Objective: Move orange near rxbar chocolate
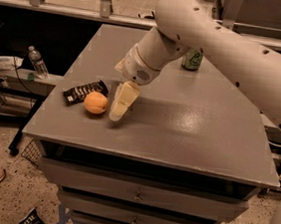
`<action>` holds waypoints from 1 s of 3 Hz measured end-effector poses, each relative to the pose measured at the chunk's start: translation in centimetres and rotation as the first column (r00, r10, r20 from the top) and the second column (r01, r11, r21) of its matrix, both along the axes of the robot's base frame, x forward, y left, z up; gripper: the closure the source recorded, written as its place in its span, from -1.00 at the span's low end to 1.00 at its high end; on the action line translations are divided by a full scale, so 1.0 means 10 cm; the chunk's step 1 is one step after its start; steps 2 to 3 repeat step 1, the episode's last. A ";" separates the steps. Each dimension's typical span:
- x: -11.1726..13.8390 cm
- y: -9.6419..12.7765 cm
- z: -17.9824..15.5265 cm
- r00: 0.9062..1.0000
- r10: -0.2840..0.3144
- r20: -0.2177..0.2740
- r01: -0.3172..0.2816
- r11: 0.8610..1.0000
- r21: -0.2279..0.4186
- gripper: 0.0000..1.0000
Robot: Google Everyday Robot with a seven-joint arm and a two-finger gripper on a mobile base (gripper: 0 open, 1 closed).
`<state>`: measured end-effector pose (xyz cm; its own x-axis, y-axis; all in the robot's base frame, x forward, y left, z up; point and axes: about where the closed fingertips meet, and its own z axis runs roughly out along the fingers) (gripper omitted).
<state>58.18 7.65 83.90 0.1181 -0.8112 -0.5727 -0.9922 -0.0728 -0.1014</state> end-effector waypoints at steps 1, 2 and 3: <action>0.14 -0.51 0.05 0.996 -0.085 0.023 0.086 0.995 -0.052 -1.00; 0.14 -0.51 0.05 0.996 -0.085 0.023 0.086 0.995 -0.052 -1.00; 0.14 -0.51 0.05 0.996 -0.085 0.023 0.086 0.995 -0.052 -1.00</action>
Offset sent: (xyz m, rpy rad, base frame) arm 0.0000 0.0000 0.0000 0.0000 0.0000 0.0000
